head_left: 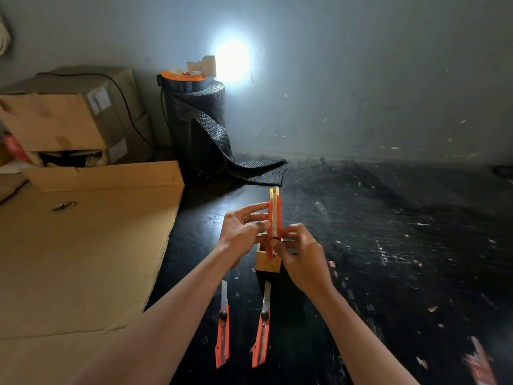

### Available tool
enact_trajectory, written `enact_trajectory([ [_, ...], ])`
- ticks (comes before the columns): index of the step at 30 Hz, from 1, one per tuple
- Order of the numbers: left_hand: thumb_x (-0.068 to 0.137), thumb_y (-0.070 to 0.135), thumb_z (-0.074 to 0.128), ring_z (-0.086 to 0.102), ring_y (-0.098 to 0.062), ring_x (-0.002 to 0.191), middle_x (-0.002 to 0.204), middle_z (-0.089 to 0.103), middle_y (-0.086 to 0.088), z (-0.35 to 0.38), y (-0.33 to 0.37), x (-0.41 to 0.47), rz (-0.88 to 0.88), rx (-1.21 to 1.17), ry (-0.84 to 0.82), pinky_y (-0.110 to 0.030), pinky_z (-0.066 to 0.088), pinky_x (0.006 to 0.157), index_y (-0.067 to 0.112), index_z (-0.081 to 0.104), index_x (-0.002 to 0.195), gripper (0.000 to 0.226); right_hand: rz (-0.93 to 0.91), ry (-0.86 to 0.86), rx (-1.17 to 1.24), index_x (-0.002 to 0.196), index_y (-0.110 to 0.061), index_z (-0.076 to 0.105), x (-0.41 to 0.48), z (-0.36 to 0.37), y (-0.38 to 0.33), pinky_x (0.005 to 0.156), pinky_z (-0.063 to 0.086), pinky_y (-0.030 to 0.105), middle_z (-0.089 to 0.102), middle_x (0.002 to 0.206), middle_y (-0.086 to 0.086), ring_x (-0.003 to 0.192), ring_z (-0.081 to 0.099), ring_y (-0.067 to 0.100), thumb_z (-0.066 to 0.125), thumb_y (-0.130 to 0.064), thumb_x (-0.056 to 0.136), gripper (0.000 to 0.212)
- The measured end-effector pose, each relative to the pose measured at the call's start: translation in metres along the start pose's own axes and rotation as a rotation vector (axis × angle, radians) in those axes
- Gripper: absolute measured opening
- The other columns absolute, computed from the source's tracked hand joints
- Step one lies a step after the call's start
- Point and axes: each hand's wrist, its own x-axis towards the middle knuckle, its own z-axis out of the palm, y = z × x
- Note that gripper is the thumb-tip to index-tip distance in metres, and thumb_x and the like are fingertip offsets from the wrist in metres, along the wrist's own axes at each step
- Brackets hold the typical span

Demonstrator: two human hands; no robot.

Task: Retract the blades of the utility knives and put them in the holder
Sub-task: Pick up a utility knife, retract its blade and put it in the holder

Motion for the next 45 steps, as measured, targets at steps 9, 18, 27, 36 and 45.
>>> enact_trajectory([
  [9, 0.087, -0.011, 0.071, 0.080, -0.034, 0.091, 0.103, 0.081, -0.016, -0.001, -0.033, 0.013, 0.022, -0.003, -0.067, -0.045, 0.066, 0.078, 0.016, 0.075, 0.114, 0.038, 0.052, -0.054, 0.212, 0.114, -0.011, 0.067, 0.051, -0.004, 0.004, 0.067, 0.064, 0.033, 0.076, 0.094, 0.004, 0.079, 0.077, 0.016, 0.067, -0.011, 0.096, 0.018],
  [18, 0.080, 0.023, 0.087, 0.065, -0.022, 0.122, 0.136, 0.067, -0.007, -0.018, -0.085, 0.069, 0.084, 0.740, 0.004, -0.038, 0.058, 0.099, 0.015, 0.058, 0.142, 0.069, 0.146, 0.011, 0.054, 0.107, -0.010, 0.066, 0.109, 0.013, 0.058, 0.076, 0.063, 0.037, 0.072, 0.098, 0.007, 0.091, 0.072, 0.021, 0.070, -0.013, 0.094, 0.014],
  [27, 0.069, 0.033, 0.093, 0.034, -0.028, 0.151, 0.164, 0.036, -0.011, -0.017, -0.140, 0.117, -0.125, 0.881, -0.200, -0.042, 0.030, 0.121, 0.015, 0.024, 0.162, 0.118, 0.236, 0.006, -0.109, 0.098, -0.014, 0.070, 0.131, 0.045, 0.114, 0.055, 0.046, 0.008, 0.070, 0.086, -0.006, 0.075, 0.063, -0.003, 0.071, -0.019, 0.092, 0.007],
  [36, 0.066, 0.032, 0.096, 0.056, -0.026, 0.137, 0.152, 0.054, -0.011, -0.018, -0.167, 0.122, -0.173, 0.643, -0.137, -0.032, 0.046, 0.110, 0.015, 0.036, 0.158, 0.110, 0.318, -0.065, -0.235, 0.093, -0.020, 0.072, 0.136, 0.065, 0.139, 0.076, 0.058, 0.037, 0.077, 0.090, 0.000, 0.084, 0.071, 0.020, 0.069, -0.020, 0.089, 0.005],
  [45, 0.067, 0.027, 0.097, 0.058, -0.025, 0.134, 0.148, 0.058, -0.009, -0.013, -0.172, 0.123, -0.170, 0.589, -0.087, -0.022, 0.041, 0.099, 0.019, 0.038, 0.156, 0.106, 0.338, -0.094, -0.276, 0.097, -0.017, 0.071, 0.143, 0.062, 0.140, 0.067, 0.047, 0.027, 0.075, 0.092, 0.001, 0.083, 0.067, 0.019, 0.062, -0.006, 0.088, 0.016],
])
